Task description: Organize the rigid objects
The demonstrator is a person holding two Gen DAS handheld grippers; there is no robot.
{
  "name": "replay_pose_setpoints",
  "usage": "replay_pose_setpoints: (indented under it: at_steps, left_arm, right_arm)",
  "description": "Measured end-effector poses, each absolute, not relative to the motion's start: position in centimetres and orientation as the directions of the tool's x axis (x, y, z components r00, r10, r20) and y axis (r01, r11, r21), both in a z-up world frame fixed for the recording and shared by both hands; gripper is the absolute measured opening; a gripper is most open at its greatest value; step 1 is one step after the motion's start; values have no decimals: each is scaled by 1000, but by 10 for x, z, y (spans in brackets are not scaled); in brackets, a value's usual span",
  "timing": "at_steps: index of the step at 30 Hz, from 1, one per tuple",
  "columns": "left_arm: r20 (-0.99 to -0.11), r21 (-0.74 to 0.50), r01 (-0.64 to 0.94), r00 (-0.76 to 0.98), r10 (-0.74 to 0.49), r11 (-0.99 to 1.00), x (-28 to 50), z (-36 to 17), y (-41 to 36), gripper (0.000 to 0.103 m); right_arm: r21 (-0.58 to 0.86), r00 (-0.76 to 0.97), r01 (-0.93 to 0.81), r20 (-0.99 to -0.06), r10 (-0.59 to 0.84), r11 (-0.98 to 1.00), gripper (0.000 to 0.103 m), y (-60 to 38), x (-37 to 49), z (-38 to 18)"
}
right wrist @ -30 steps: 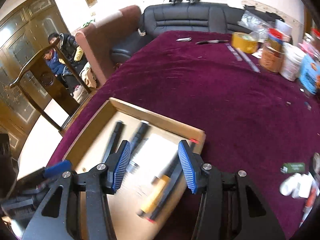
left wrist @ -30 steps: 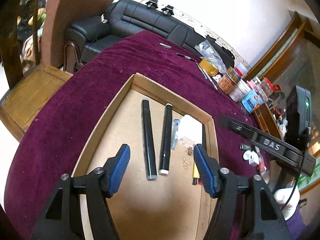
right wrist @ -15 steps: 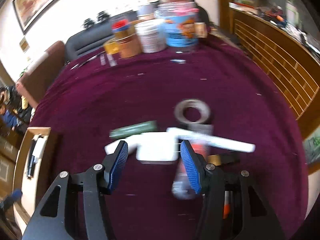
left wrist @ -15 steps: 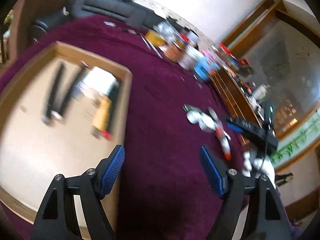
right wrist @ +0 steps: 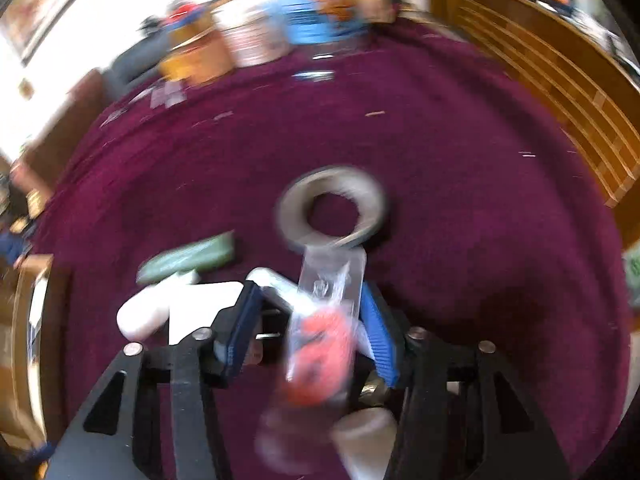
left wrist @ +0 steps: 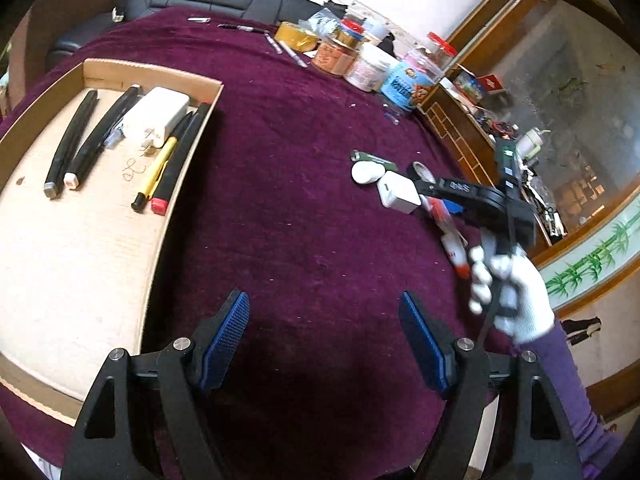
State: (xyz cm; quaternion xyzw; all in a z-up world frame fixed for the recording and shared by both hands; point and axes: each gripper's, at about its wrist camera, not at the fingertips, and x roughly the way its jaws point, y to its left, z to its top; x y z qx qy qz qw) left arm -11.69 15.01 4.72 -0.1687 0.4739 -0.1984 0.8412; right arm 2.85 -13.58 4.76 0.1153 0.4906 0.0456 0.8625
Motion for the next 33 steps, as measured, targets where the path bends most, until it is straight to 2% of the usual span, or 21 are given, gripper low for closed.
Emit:
replay_pose_setpoints:
  at_steps: [2, 5, 8, 11, 14, 16, 18, 22, 25, 26, 27, 28, 30, 33]
  left_arm:
    - [-738, -477, 161, 461, -493, 864, -113, 41, 147, 72]
    - [-747, -484, 157, 438, -500, 861, -109, 34, 142, 72]
    - [-754, -481, 162, 424, -501, 862, -110, 31, 137, 72]
    - [-759, -470, 169, 423, -494, 866, -114, 30, 136, 72]
    - [-765, -464, 176, 414, -493, 868, -114, 27, 133, 72]
    - [-767, -464, 181, 407, -496, 867, -113, 26, 129, 72]
    - [-768, -466, 183, 403, -498, 866, -111, 25, 125, 72]
    - [-768, -462, 177, 410, -492, 869, -109, 26, 122, 72]
    - [-768, -453, 171, 424, -480, 875, -109, 31, 124, 72]
    - [-769, -445, 168, 431, -472, 880, -109, 33, 125, 72]
    - [-771, -437, 165, 438, -463, 884, -109, 36, 127, 72]
    - [-771, -432, 162, 443, -457, 887, -107, 38, 128, 72]
    - [-774, -420, 156, 453, -443, 894, -102, 42, 129, 72]
    - [-783, -387, 170, 458, -420, 906, -90, 43, 120, 72]
  right_arm:
    - [301, 480, -91, -822, 306, 949, 31, -111, 14, 50]
    - [351, 401, -243, -812, 423, 904, 31, -77, -7, 51]
    - [432, 312, -316, -794, 522, 845, 31, -63, -24, 51]
    - [430, 394, -276, -765, 509, 860, 31, -83, -32, 67]
    - [372, 511, -221, -743, 432, 901, 32, -107, -44, 83]
    - [354, 555, -216, -722, 413, 910, 35, -114, -58, 90]
    - [366, 520, -265, -725, 452, 892, 42, -106, -62, 86]
    - [299, 444, -379, -772, 455, 876, 42, -55, -69, 68]
    - [254, 443, -400, -787, 428, 881, 42, -34, -67, 55]
    - [247, 432, -394, -801, 415, 886, 40, -31, -62, 50]
    - [241, 429, -382, -809, 402, 892, 18, -31, -61, 47]
    - [242, 431, -370, -811, 396, 897, 13, -34, -62, 47]
    - [252, 449, -330, -806, 386, 910, 5, -48, -68, 53]
    - [238, 482, -252, -810, 335, 938, 5, -73, -76, 55]
